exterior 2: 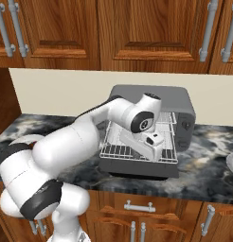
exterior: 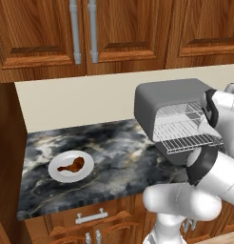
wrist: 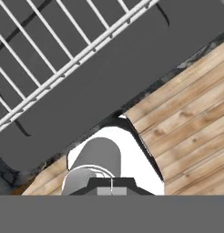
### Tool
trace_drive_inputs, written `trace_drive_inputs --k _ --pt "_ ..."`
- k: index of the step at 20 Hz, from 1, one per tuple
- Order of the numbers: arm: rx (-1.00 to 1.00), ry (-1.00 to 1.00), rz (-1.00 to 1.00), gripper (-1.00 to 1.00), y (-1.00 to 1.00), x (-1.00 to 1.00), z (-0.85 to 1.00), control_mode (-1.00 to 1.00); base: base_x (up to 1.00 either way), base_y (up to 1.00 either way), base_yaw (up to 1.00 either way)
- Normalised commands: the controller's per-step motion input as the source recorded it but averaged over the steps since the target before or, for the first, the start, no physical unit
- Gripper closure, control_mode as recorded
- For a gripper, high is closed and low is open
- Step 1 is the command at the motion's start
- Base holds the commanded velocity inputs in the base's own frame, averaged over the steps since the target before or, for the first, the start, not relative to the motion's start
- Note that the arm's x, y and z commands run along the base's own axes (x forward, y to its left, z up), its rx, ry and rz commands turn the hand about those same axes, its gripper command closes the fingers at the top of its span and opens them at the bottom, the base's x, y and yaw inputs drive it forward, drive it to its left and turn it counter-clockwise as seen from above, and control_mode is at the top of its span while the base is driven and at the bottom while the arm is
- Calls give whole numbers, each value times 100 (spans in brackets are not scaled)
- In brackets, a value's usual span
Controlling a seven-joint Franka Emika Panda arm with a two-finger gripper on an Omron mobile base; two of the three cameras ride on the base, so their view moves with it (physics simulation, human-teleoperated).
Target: Open the toaster oven door. Place the bread on the top rack in the toaster oven and place the chicken drumstick on the bottom rack.
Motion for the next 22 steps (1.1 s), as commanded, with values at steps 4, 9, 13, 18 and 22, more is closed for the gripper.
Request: trace_drive_inputs --k 4,9,13,18,22 --pt "-6 0 0 100 53 -40 0 -100 0 0 0" --pt "-7 0 0 100 64 -30 0 -100 0 0 0" --pt "-4 0 0 100 70 -14 6 -100 0 0 0" --pt "-3 0 1 -100 71 -5 9 -100 0 0 0" --pt "-3 0 2 -100 69 -1 6 -100 0 0 0"
